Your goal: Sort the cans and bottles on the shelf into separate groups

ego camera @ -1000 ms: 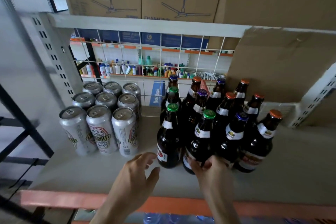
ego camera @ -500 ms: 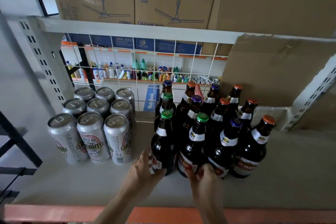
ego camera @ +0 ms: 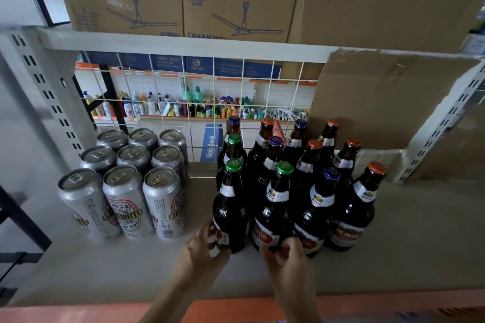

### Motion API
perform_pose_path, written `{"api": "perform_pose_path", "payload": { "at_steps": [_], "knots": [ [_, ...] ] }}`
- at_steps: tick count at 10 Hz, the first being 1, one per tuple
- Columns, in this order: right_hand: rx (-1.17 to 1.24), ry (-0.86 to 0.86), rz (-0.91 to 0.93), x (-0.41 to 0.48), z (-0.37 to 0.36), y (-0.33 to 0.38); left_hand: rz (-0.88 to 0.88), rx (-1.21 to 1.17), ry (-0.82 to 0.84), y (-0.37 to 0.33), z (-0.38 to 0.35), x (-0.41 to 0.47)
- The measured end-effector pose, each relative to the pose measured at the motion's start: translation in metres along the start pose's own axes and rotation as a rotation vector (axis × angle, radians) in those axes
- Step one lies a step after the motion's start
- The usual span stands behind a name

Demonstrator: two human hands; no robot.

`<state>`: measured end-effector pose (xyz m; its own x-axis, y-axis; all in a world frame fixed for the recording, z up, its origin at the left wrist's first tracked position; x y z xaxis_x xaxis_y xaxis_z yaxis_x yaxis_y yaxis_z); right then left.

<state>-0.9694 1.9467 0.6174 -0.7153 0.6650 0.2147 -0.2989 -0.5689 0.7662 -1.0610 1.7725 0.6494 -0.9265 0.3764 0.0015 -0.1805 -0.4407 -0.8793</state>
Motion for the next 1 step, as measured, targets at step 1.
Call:
{"api": "perform_pose_path", "payload": {
  "at_steps": [1],
  "knots": [
    [-0.011,-0.075,0.016,-0.0091,0.0004,0.0011,0.044,0.003,0.013,-0.0003,-0.0042,-0.0078]
  ]
}}
Point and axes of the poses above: each hand's wrist, its own x-axis towards the middle knuckle, its own z-axis out of the back of the hand, y = z × x, the point moved 3 cm from there along x, towards the middle knuckle, and after that the axes turned 3 degrees about -x, right-handed, at the moved point
